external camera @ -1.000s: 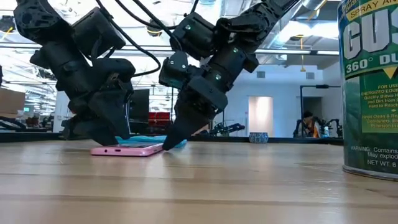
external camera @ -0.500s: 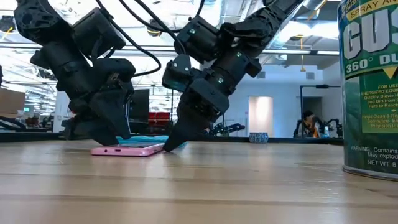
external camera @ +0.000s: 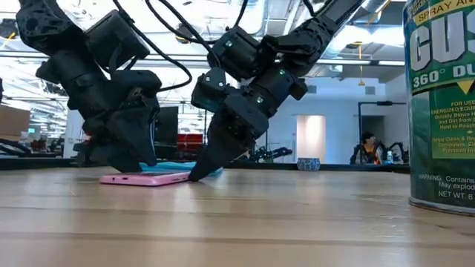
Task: Apply microfiber cloth
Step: Spray the device using the spray bottle
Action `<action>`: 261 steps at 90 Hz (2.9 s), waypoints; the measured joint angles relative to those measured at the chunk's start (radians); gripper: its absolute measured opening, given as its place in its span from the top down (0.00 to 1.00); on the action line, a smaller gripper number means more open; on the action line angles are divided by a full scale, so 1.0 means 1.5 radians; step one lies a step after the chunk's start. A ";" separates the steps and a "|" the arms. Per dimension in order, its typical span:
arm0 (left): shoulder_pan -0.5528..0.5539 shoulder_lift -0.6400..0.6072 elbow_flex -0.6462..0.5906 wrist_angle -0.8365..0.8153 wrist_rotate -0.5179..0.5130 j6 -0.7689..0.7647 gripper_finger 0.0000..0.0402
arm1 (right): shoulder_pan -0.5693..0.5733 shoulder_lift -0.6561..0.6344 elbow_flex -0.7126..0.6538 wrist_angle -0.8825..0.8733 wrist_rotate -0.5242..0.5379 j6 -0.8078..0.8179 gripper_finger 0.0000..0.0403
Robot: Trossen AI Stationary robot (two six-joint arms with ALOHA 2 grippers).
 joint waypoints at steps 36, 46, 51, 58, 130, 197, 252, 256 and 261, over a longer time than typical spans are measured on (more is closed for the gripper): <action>0.000 0.000 0.000 0.001 0.001 0.011 0.60 | -0.009 0.016 0.021 0.017 -0.016 -0.003 1.00; 0.001 0.000 -0.001 0.007 0.008 0.014 0.60 | -0.009 0.016 0.022 0.017 -0.011 -0.005 1.00; 0.001 0.000 -0.001 0.012 0.014 0.013 0.60 | -0.010 0.016 0.022 0.017 -0.011 -0.005 1.00; -0.003 0.001 -0.002 0.020 0.016 0.011 0.60 | -0.013 0.016 0.022 0.016 -0.012 -0.005 1.00; -0.032 -0.001 0.003 0.079 0.107 0.048 0.86 | -0.016 0.018 0.024 0.024 0.008 -0.011 1.00; -0.062 -0.067 0.002 0.054 -0.041 0.202 0.99 | -0.048 0.016 0.023 0.003 0.009 -0.021 1.00; -0.110 -0.272 0.001 -0.113 -0.221 0.339 1.00 | -0.093 -0.074 -0.002 -0.107 -0.039 -0.068 1.00; -0.111 -0.279 0.001 -0.113 -0.229 0.345 1.00 | -0.095 -0.084 -0.013 -0.113 -0.043 -0.068 1.00; -0.111 -0.287 0.001 -0.121 -0.233 0.348 1.00 | -0.095 -0.096 -0.019 -0.122 -0.046 -0.069 1.00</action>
